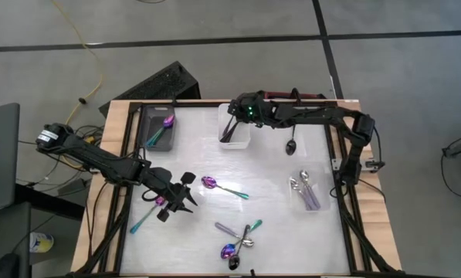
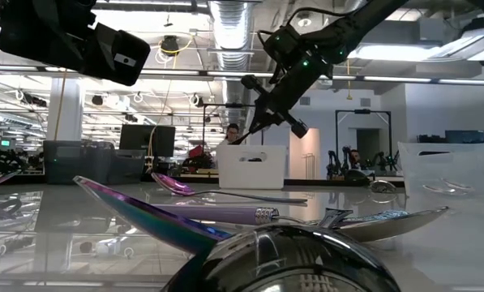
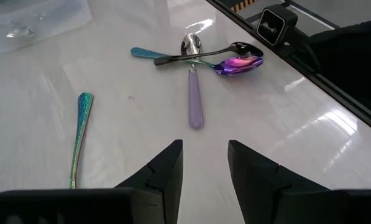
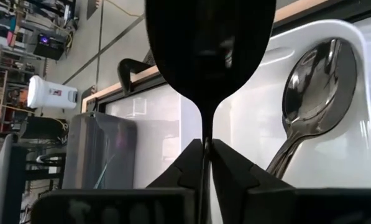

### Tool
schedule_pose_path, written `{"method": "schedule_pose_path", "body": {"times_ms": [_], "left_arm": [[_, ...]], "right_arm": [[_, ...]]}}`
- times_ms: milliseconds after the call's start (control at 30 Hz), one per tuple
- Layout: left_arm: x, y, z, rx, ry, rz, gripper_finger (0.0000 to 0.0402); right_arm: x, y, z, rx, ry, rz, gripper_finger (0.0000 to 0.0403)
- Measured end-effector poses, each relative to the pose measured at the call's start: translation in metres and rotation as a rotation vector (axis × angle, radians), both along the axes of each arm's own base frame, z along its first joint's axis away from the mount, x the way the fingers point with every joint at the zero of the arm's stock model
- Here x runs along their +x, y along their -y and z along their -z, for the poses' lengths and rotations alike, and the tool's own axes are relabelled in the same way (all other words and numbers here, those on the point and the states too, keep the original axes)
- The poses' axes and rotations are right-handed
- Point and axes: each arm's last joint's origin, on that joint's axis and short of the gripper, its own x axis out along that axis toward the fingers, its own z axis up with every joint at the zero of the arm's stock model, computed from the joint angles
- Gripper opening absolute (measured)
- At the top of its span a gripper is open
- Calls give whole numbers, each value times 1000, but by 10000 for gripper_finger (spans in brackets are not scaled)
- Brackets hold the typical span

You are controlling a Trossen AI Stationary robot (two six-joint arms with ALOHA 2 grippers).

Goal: Sort silverware by color (type)
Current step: Put the black spoon into the white bin

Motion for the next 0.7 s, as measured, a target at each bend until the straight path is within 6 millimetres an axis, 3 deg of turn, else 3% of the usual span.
{"method": "schedule_pose_path", "body": {"times_ms": [533,700], "left_arm": [[0,0,0,1,-3,0,114],[-1,0,1,4,-11,0,114]], "right_arm": [[0,0,0,-17,-11,5,151],[-4,3,-14,-110,-18,-75,172]]}}
